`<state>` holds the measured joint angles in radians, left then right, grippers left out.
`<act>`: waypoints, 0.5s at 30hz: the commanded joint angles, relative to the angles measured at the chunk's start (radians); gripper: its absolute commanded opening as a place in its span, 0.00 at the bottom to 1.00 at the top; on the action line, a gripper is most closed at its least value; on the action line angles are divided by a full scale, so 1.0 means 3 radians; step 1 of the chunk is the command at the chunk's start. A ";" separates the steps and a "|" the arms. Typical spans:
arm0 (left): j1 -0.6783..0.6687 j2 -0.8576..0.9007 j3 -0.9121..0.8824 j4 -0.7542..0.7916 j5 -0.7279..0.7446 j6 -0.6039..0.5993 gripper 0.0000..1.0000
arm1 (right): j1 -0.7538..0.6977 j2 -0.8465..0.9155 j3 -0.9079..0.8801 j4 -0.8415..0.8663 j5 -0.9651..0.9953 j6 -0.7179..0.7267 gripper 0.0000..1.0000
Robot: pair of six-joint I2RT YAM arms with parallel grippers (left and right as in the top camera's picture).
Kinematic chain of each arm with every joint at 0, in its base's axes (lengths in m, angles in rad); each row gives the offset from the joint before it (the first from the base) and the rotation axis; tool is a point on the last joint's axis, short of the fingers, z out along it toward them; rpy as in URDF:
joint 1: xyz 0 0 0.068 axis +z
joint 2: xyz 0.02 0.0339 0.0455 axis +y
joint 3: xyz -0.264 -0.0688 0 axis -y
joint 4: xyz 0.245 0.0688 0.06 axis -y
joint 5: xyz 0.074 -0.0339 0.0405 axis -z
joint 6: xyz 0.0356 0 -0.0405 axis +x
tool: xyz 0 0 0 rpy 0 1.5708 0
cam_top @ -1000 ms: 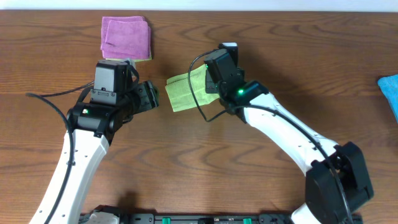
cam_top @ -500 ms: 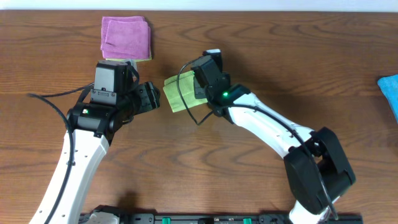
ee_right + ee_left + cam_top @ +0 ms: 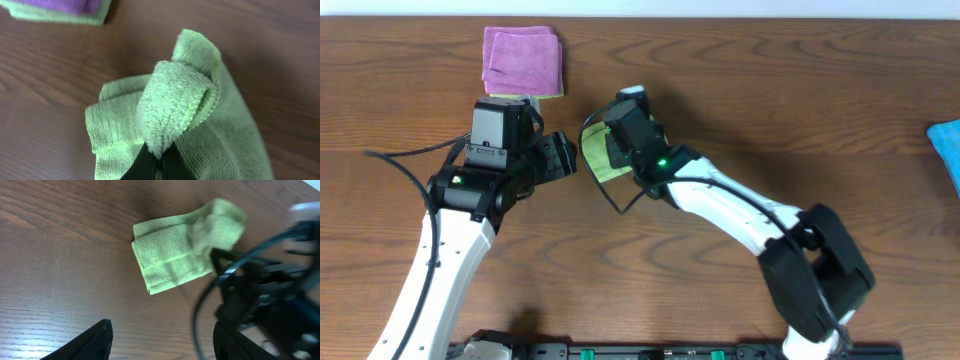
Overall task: Fold the cloth
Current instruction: 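Carry the folded cloth leftward with the right gripper as left gripper withdraws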
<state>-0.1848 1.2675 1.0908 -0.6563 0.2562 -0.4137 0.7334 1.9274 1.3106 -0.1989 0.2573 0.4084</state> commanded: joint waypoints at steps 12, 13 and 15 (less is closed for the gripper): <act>0.0404 -0.0506 0.0024 -0.0079 -0.0010 0.0164 0.66 | 0.0244 0.0154 0.0061 0.0074 -0.0132 -0.0045 0.01; 0.0425 -0.0533 0.0024 -0.0116 -0.0010 0.0177 0.66 | 0.0244 0.0161 0.0061 0.0089 -0.0135 -0.0045 0.02; 0.0441 -0.0579 0.0024 -0.0211 -0.0011 0.0187 0.66 | 0.0240 0.0183 0.0061 0.0094 -0.0118 -0.0047 0.02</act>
<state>-0.0612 1.1080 1.0908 -0.6994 0.2554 -0.3866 0.7963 1.9694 1.3106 -0.1738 0.2199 0.4084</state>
